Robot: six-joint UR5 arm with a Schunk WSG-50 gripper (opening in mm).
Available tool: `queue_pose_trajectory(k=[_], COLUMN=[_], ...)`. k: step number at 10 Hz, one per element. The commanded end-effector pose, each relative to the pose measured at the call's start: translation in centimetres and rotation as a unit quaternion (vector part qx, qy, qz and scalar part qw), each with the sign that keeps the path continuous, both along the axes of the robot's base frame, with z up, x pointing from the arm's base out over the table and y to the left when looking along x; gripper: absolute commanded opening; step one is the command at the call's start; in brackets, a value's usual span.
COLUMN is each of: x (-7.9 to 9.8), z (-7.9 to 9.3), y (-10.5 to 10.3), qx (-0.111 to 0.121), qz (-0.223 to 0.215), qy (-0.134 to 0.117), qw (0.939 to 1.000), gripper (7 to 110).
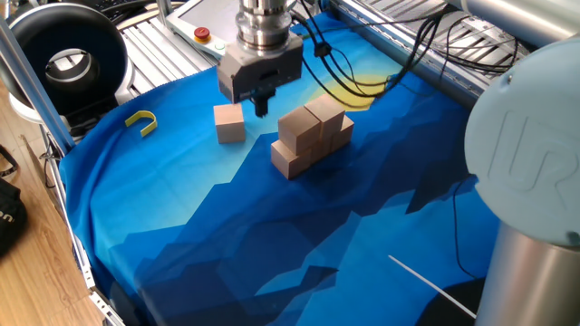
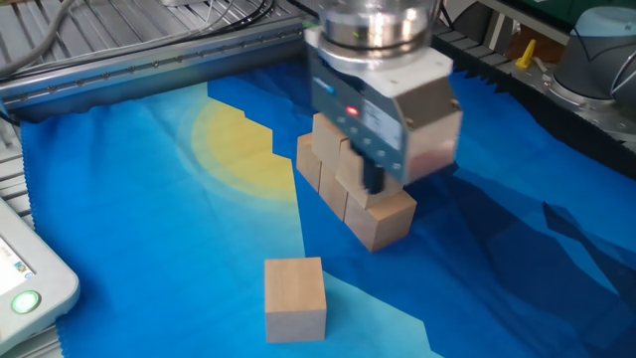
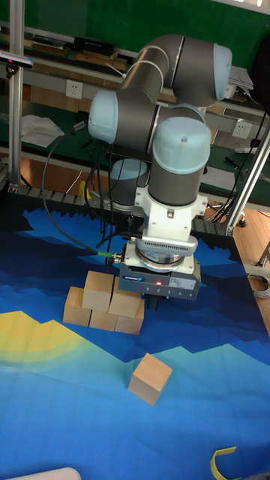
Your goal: Stack the blocks into a pyramid shape
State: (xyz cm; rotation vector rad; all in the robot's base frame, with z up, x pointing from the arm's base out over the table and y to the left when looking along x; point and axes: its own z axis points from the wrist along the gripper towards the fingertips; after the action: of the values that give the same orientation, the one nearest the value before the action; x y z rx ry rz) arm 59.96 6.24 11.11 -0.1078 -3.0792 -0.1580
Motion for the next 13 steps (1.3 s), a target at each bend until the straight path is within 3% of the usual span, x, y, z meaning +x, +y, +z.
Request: queue_pose_trajectory(k=[1, 3, 5, 6, 13], x=[4.2, 4.1, 1.4, -0.2, -1.6], z=[1.1, -0.9, -1.8, -1.5, -1.8], y=[-1.5, -3.6, -5.4, -5.6, -6.1], qx=[0.003, -0.034, -0.065, -0.066, -0.062], qz=[0.026, 0.037, 0.056, 0.062, 0.07], qy=[-0.066, -0.052, 0.008, 0.04, 0.065], qw=[0.9975, 0.9974, 0.9963, 0.9951, 0.9935], gripper=[7, 7, 7, 7, 7])
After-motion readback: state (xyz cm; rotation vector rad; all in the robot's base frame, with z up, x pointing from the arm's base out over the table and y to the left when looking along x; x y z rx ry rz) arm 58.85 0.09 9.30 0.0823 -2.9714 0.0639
